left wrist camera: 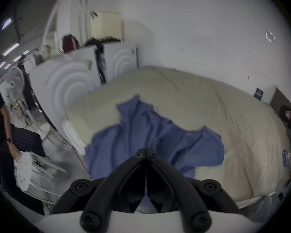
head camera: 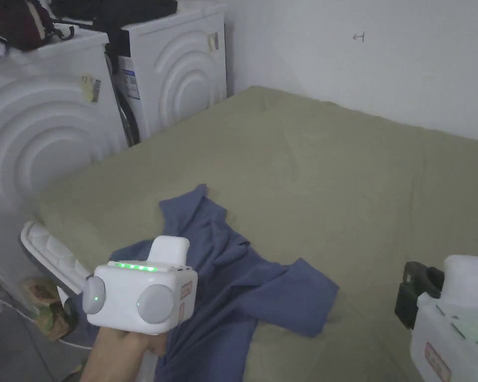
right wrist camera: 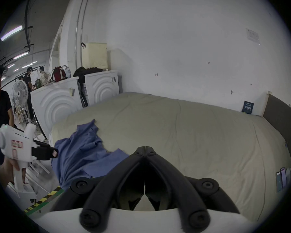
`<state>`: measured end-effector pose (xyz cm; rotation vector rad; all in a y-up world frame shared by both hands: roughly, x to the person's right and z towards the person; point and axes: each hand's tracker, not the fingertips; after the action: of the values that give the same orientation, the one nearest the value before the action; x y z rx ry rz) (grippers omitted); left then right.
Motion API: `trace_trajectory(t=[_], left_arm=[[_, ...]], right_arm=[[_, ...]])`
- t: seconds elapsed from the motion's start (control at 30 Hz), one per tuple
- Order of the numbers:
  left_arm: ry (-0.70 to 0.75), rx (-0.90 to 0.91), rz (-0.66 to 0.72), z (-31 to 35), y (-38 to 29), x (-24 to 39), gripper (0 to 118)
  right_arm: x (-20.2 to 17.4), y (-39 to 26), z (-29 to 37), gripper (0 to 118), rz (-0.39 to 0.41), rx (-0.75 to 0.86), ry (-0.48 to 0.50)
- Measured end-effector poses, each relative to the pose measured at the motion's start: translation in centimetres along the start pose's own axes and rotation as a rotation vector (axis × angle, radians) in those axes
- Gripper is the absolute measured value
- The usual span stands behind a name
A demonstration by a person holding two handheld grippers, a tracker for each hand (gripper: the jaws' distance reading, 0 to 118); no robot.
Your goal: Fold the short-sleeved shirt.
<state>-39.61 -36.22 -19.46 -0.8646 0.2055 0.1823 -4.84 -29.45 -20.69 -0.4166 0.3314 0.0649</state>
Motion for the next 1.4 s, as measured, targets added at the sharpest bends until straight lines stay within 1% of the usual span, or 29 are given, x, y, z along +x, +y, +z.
trace_trajectory(t=[0.03,0.07,0.1,0.13,0.17,0.2,0.27,0.33,0.37,0.4,0.47,0.5,0.53,0.57,0.6,0.63,0.7,0.73,0.77,0.87,0.97,1.03,1.13,1.17,1.2,1.27,1.3,1.33,1.4], left_arm=[[-0.011,-0.031,-0.014,-1.1,-0.1,0.1,0],[-0.039,-0.076,-0.033,-2.2,-0.2,0.2,19],[-0.076,-0.107,-0.04,-3.2,-0.3,0.1,49],[-0.104,-0.146,-0.036,-4.0,-0.4,0.1,93],[-0.108,-0.221,-0.022,-5.3,-0.5,0.1,118],[-0.113,-0.208,0.018,-5.9,-0.6,-0.3,114],[-0.089,-0.212,-0.025,-5.8,-0.5,0.8,116],[0.005,-0.194,-0.069,-6.5,-0.5,1.8,116],[-0.005,-0.185,-0.088,-7.0,-0.4,2.1,115],[-0.023,-0.195,-0.086,-9.3,-1.3,0.8,112],[-0.006,-0.235,-0.097,-10.9,-1.3,0.4,106],[-0.03,-0.253,-0.079,-10.8,-1.2,0.1,98],[-0.032,-0.247,-0.068,-9.8,-0.9,0.3,81],[-0.03,-0.228,-0.055,-9.2,-0.6,0.0,33],[-0.025,-0.199,-0.05,-8.6,-0.3,-0.3,5],[0.012,-0.122,-0.058,-8.3,0.2,-0.8,5],[-0.023,-0.186,0.04,-6.2,0.6,-0.6,5],[-0.049,-0.152,0.061,-5.9,0.8,-0.6,5],[-0.091,-0.22,0.1,-5.5,0.4,0.2,5],[-0.189,-0.168,0.101,-4.5,2.1,2.2,5],[-0.185,-0.117,0.011,-5.1,4.4,4.8,5],[-0.206,-0.09,-0.056,-5.2,5.7,8.6,5],[-0.293,-0.084,-0.069,-5.5,7.8,14.3,5],[-0.272,-0.066,-0.122,-5.6,8.3,17.0,5],[-0.305,-0.053,-0.168,-6.0,8.8,19.7,5],[-0.375,-0.091,-0.18,-6.7,9.5,24.8,5],[-0.422,-0.093,-0.215,-7.1,9.8,27.7,5],[-0.427,-0.051,-0.235,-7.1,9.7,29.9,5],[-0.482,-0.067,-0.29,-7.3,10.1,35.6,5]], right_arm=[[0.1,-0.4,0.0,0,-0.003,-0.01,-0.007],[0.2,-0.8,0.1,0,-0.007,-0.023,-0.004],[0.3,-1.3,0.2,0,-0.012,-0.04,-0.004],[0.3,-1.8,0.3,0,-0.018,-0.054,0.001],[0.3,-2.3,0.4,0,-0.04,-0.07,0.018],[0.3,-2.7,0.5,0,-0.049,-0.096,0.027],[0.2,-3.5,0.7,0,-0.044,-0.113,0.032],[0.1,-4.1,0.9,0,-0.024,-0.127,0.035],[0.0,-4.3,0.9,0,-0.012,-0.141,0.028],[0.1,-4.4,1.1,0,-0.016,-0.142,0.027],[0.3,-4.5,1.5,0,-0.017,-0.154,0.033],[0.4,-4.6,1.8,0,-0.015,-0.155,0.029],[0.5,-4.6,2.2,0,-0.015,-0.154,0.027],[0.8,-4.5,2.6,0,-0.013,-0.152,0.026],[1.0,-4.5,3.0,0,-0.013,-0.152,0.024],[1.2,-4.6,3.3,0,-0.015,-0.15,0.026],[1.8,-4.7,4.4,0,-0.011,-0.15,0.027],[2.1,-4.8,4.8,0,-0.004,-0.149,0.023],[2.5,-4.8,5.4,0,0.006,-0.147,0.005],[4.0,-4.9,7.3,0,-0.001,-0.137,-0.037],[5.8,-4.9,8.9,0,-0.012,-0.122,-0.086],[7.2,-4.9,10.2,0,-0.022,-0.107,-0.12],[9.2,-5.0,12.0,0,-0.048,-0.093,-0.183],[10.1,-5.2,12.6,0,-0.055,-0.09,-0.197],[10.9,-5.3,13.2,0,-0.061,-0.091,-0.224],[12.4,-5.7,13.9,0,-0.081,-0.094,-0.256],[13.3,-6.0,14.2,0,-0.094,-0.097,-0.273],[13.9,-6.2,14.3,0,-0.106,-0.102,-0.304],[15.3,-6.7,14.6,0,-0.126,-0.109,-0.336]])
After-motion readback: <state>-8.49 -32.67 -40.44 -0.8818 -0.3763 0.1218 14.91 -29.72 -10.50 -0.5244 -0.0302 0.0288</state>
